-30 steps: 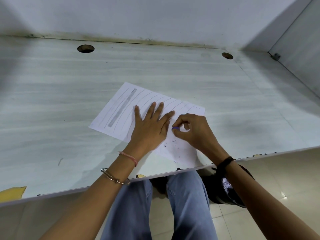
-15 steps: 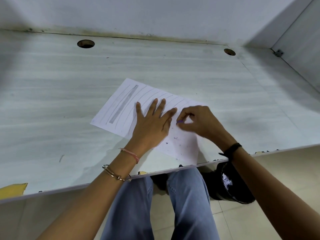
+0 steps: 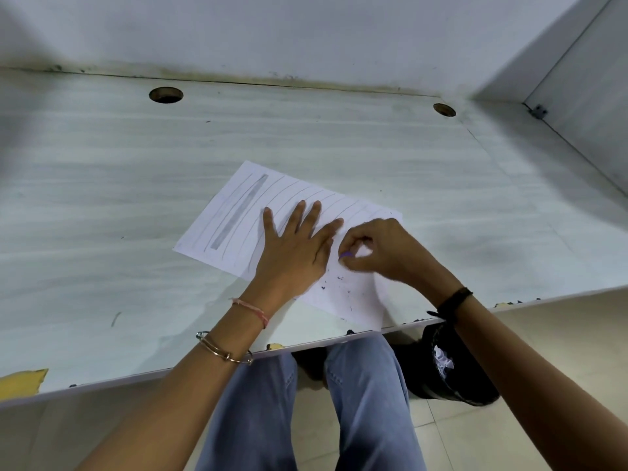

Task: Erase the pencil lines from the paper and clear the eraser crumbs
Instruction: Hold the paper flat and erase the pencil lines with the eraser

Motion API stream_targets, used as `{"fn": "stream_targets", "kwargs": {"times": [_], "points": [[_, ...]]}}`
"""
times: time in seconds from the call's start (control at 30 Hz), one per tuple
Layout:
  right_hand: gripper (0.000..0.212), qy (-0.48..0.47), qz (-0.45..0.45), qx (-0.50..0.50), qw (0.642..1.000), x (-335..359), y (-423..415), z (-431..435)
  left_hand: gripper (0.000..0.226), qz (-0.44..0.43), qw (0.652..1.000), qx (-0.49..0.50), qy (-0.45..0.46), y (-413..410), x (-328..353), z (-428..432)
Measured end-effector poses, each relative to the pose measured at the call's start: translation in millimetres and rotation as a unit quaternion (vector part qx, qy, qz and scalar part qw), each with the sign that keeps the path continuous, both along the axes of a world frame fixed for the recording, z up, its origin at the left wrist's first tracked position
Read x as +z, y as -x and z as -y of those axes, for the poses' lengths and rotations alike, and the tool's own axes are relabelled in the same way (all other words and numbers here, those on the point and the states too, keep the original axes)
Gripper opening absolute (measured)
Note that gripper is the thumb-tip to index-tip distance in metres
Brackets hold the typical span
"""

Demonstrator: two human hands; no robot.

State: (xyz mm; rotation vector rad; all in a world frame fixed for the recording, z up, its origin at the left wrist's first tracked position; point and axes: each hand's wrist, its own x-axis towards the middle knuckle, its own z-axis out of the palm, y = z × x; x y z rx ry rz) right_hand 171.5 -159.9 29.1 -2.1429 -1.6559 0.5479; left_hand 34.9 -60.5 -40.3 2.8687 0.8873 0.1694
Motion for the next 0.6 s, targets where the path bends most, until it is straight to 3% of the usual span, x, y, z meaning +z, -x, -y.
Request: {"fn": "stream_targets", "kwargs": {"times": [0.1, 0.23, 0.37, 0.5, 0.6], "points": [[0.003, -0.064, 0.066, -0.066, 0.994, -2, -3, -6, 0.049, 0.001, 1.0, 0.002, -0.002, -1, -1, 0], [0.004, 0.007, 0.031, 0.036, 0.999, -1, 12, -1, 0.05, -0.005, 1.0, -0.007, -0.008, 1, 0, -1], [0.004, -0.047, 0.067, -0.065, 0.995, 1, -6, -9, 0.049, -0.004, 1.0, 0.003, 0.002, -1, -1, 0], [0.004, 0.025, 0.033, 0.029, 0.999, 5, 10, -4, 0.054, 0.005, 1.0, -0.003, -0.005, 0, -1, 0], [0.004, -0.007, 0.047, -0.034, 0.998, 2, -7, -8, 0.054, 0.003, 1.0, 0.0, -0.003, 0, -3, -1]]}}
